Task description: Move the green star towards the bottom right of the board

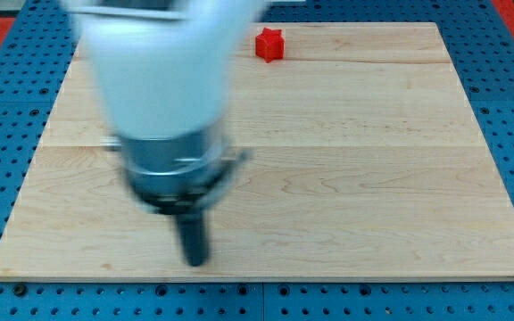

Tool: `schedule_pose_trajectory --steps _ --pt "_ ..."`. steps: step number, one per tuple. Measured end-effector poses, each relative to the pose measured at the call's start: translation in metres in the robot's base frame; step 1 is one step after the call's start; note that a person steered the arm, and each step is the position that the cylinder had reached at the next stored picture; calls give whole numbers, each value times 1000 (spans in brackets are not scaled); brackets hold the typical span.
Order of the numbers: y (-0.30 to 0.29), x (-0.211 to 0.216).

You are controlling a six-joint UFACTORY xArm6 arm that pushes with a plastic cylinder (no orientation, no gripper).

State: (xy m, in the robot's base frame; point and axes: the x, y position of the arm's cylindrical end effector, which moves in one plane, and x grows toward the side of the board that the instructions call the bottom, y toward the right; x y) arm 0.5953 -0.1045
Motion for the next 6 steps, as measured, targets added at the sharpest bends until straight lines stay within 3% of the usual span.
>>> schedule_pose_trajectory --steps 1,2,4,6 --pt "-33 -42" --pt "-22 -74" --pt "105 -98" --pt "141 -125"
